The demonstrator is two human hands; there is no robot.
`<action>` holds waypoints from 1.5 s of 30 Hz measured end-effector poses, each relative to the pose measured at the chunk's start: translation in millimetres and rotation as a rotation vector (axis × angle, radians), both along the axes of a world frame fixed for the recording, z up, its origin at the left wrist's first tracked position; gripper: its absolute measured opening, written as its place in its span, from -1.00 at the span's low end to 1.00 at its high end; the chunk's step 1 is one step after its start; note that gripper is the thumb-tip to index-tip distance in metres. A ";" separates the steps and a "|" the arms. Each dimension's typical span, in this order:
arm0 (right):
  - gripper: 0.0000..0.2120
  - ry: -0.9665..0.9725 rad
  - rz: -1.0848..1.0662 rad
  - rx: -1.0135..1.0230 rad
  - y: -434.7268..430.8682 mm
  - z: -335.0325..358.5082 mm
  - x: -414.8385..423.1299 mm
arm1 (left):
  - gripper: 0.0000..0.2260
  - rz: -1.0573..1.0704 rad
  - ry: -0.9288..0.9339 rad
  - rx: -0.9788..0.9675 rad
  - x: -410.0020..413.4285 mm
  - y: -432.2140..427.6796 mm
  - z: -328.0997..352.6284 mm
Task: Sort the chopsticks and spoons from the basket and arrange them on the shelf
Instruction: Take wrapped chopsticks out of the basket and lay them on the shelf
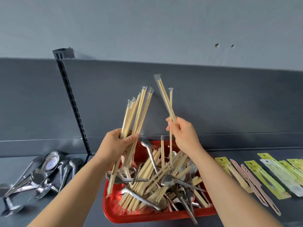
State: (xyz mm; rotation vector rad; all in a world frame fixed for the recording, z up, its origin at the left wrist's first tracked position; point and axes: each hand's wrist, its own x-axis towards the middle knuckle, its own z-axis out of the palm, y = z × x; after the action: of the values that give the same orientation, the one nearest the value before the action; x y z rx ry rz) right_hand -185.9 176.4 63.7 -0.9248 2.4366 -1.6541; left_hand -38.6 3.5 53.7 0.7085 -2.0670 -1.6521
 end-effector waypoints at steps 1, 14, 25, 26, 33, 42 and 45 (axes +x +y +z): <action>-0.77 0.007 0.029 -0.001 -11.1 5.2 6.6 | -0.79 0.024 0.025 0.025 9.1 -6.6 3.4; -0.71 -0.110 0.438 0.156 -228.3 -8.6 200.0 | -0.86 0.558 0.141 0.111 255.7 -129.7 -9.7; -0.85 -0.180 0.684 0.308 -421.3 -49.5 428.0 | -0.80 0.879 -0.017 0.094 499.0 -273.7 -32.1; -0.85 -0.181 0.682 0.322 -435.6 -51.0 440.7 | -0.80 0.888 -0.027 0.095 511.8 -288.0 -32.7; -0.87 -0.151 0.629 0.411 -526.8 -64.2 484.2 | -0.83 0.941 -0.027 0.146 546.7 -396.2 -45.3; -0.71 -0.157 0.591 0.514 -655.1 -107.4 486.6 | -0.84 0.971 -0.078 0.248 523.1 -532.0 -88.3; -0.68 -0.155 0.588 0.562 -690.1 -123.7 487.4 | -0.85 0.988 -0.142 0.270 518.3 -564.4 -105.8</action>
State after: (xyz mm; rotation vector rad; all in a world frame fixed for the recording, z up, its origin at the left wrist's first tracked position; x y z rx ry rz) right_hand 301.5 -513.6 -59.9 -1.1876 2.0537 -0.7621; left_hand 479.7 -560.8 -52.1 1.6309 -1.1807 -1.2765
